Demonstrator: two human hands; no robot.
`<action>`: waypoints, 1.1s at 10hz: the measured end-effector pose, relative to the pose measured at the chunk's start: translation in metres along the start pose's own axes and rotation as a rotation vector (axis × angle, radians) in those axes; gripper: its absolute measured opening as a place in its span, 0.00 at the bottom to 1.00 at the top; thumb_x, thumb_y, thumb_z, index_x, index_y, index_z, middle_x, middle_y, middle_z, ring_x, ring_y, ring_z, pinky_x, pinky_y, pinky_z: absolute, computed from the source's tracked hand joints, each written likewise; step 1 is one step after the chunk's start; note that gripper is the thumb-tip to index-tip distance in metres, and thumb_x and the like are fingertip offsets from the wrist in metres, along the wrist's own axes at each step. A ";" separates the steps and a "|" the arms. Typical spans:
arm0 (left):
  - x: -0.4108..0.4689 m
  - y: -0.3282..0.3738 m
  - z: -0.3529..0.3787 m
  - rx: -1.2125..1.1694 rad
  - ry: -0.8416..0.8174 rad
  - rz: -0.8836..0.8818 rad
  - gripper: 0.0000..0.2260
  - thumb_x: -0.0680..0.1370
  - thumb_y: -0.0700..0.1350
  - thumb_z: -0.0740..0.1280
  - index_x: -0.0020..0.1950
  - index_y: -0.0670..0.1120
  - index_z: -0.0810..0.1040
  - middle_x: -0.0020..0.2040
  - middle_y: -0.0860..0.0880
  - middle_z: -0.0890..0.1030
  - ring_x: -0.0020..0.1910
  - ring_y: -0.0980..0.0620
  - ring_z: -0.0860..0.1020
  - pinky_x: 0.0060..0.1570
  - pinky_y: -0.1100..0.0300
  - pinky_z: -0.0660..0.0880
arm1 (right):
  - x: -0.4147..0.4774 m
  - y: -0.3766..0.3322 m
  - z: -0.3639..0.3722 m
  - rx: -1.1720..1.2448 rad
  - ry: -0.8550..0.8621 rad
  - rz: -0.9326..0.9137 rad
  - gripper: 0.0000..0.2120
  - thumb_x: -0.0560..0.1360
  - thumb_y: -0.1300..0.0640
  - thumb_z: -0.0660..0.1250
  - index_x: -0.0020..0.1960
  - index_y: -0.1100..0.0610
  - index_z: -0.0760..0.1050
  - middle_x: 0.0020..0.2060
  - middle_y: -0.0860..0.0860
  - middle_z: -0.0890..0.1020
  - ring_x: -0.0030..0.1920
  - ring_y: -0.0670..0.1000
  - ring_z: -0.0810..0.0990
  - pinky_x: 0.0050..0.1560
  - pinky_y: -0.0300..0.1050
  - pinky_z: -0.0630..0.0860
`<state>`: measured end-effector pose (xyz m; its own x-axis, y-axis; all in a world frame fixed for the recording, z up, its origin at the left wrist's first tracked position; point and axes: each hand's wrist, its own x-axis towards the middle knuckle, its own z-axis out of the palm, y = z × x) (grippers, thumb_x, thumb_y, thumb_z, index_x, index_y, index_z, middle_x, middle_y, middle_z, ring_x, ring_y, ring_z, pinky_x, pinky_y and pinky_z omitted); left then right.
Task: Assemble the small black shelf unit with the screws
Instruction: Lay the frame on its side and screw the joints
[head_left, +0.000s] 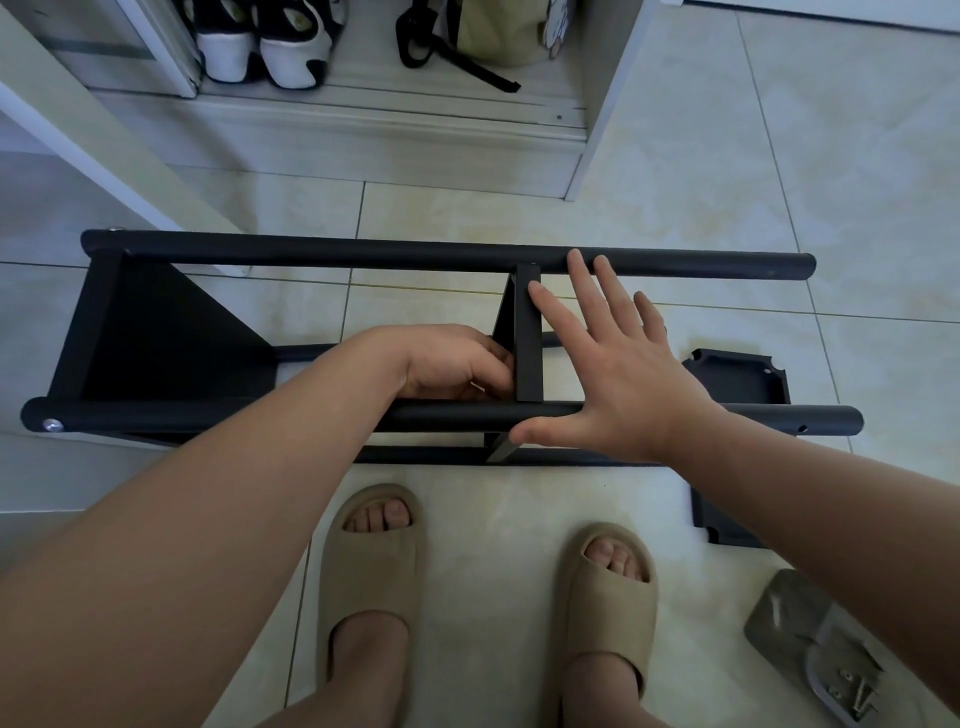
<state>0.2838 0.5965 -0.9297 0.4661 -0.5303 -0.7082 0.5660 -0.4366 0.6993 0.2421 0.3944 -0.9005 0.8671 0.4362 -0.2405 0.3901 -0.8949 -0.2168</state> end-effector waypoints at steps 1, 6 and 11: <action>-0.001 0.000 0.001 0.096 0.039 -0.005 0.07 0.77 0.34 0.66 0.52 0.35 0.81 0.42 0.41 0.82 0.41 0.46 0.78 0.47 0.55 0.75 | 0.000 -0.001 0.000 0.007 0.000 0.003 0.60 0.59 0.14 0.50 0.82 0.43 0.37 0.80 0.50 0.32 0.80 0.54 0.30 0.79 0.67 0.43; 0.002 -0.002 -0.001 0.062 0.005 0.003 0.09 0.77 0.34 0.66 0.55 0.36 0.82 0.47 0.39 0.84 0.43 0.47 0.82 0.49 0.56 0.80 | 0.000 0.000 -0.001 -0.001 -0.002 0.000 0.60 0.60 0.14 0.50 0.81 0.42 0.36 0.80 0.50 0.32 0.80 0.54 0.30 0.79 0.66 0.43; 0.002 -0.002 0.000 0.043 0.036 0.033 0.12 0.78 0.33 0.64 0.60 0.33 0.79 0.55 0.35 0.83 0.48 0.47 0.82 0.54 0.53 0.79 | 0.000 0.000 0.000 0.008 -0.003 -0.001 0.60 0.59 0.14 0.50 0.81 0.42 0.36 0.80 0.50 0.32 0.80 0.54 0.30 0.79 0.66 0.42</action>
<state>0.2842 0.5962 -0.9327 0.5084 -0.5192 -0.6870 0.5201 -0.4507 0.7255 0.2419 0.3947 -0.9001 0.8656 0.4377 -0.2432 0.3887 -0.8936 -0.2246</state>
